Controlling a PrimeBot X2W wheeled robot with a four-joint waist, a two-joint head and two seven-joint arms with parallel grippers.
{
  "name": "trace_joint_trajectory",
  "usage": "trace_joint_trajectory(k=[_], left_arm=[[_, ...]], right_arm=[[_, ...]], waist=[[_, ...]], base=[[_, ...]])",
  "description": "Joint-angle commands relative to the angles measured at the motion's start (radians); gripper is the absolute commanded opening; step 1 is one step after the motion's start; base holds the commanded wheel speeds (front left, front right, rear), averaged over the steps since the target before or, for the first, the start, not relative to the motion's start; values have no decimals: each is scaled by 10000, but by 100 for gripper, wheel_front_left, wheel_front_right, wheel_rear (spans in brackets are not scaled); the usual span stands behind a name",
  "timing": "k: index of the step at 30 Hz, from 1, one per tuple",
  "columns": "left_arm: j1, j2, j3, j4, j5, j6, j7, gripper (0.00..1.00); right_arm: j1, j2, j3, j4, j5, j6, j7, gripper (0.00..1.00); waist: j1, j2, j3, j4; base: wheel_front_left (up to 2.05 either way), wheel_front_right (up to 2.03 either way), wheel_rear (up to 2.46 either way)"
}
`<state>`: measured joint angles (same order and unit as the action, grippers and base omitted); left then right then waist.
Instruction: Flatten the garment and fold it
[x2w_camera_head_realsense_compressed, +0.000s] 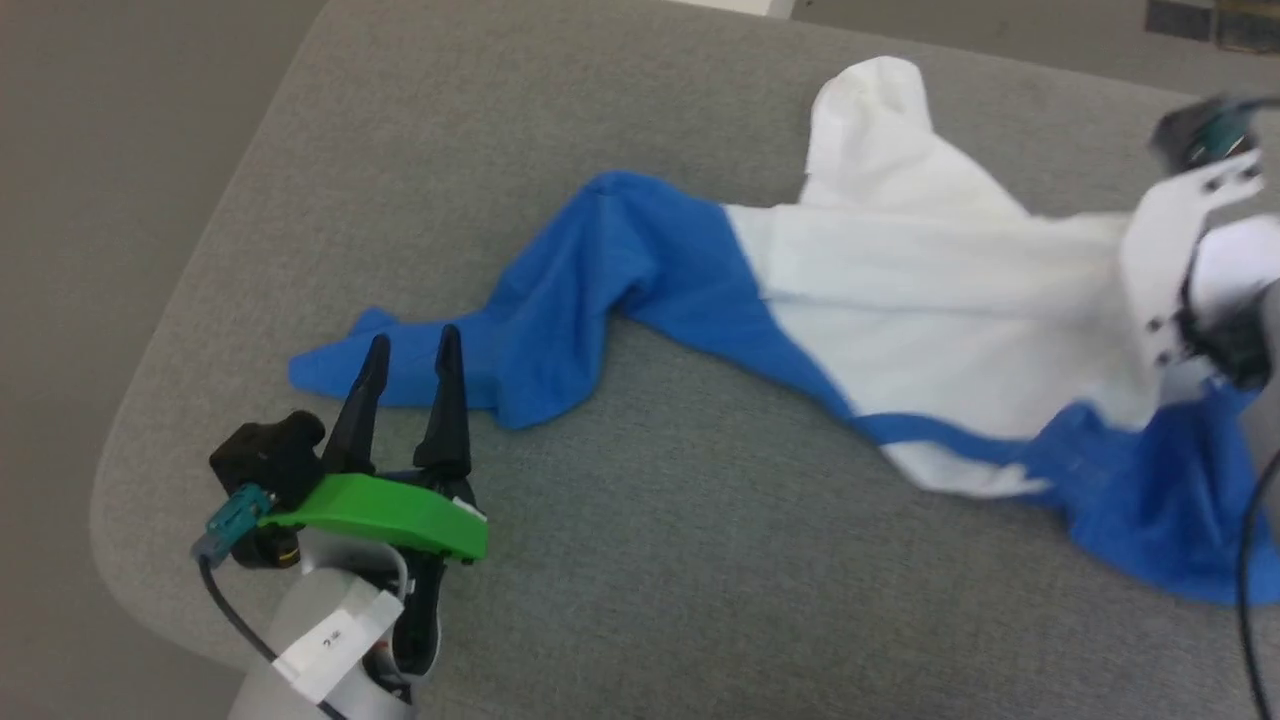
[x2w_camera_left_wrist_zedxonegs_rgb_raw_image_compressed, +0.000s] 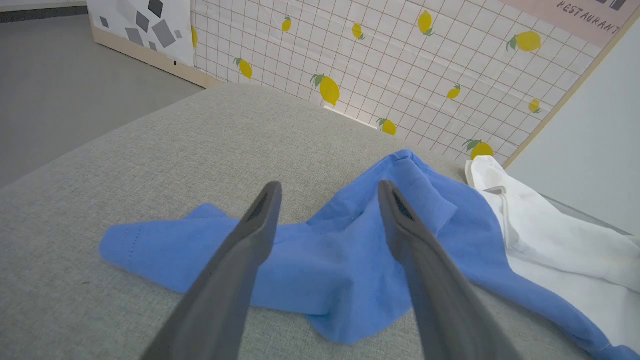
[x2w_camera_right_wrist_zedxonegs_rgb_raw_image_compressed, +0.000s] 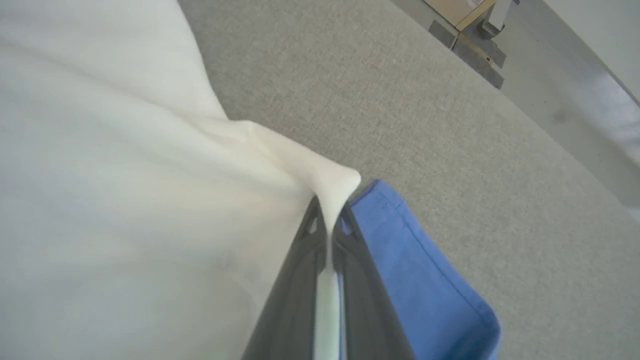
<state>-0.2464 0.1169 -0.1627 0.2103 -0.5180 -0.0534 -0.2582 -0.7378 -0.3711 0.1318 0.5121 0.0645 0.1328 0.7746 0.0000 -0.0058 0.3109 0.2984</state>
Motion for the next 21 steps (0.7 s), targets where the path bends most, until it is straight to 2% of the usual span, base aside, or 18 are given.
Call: trace_joint_trajectory(k=[1, 7, 8, 9, 10, 15, 21], left_arm=[[-232, -76, -89, 80, 142, -89, -35, 100], [-593, -219, -258, 337, 194, -276, -35, 100], [-625, -238, -262, 384, 204, -299, -35, 100], [-648, -254, -271, 427, 210, -318, -35, 100], [-672, -273, -278, 487, 209, -341, -35, 100], [-689, -298, -330, 782, 235, -421, -35, 100], [-580, -156, -398, 1124, 242, -460, -8, 100]], right_arm=[[-410, -144, -160, 31, -240, -21, -114, 0], [-1310, -445, -675, 436, -1164, -21, -542, 0], [-1371, -386, -811, 543, -1237, -21, -639, 18], [-1379, -320, -873, 597, -1315, -21, -724, 48], [-1377, -239, -960, 665, -1376, -21, -826, 100], [-1312, 178, -1204, 672, -1140, -21, -1642, 100], [-731, 718, -1950, -105, -231, -21, -3415, 100]], waist=[[0, 58, 469, 445], [0, 58, 869, 735], [0, 58, 890, 742], [0, 58, 892, 737], [0, 58, 877, 717], [0, 58, 493, 404], [0, 58, -426, -290]], base=[[0, 0, 0], [0, 0, 0], [0, 0, 0], [0, 0, 0], [0, 0, 0], [0, 0, 0], [0, 0, 0]])
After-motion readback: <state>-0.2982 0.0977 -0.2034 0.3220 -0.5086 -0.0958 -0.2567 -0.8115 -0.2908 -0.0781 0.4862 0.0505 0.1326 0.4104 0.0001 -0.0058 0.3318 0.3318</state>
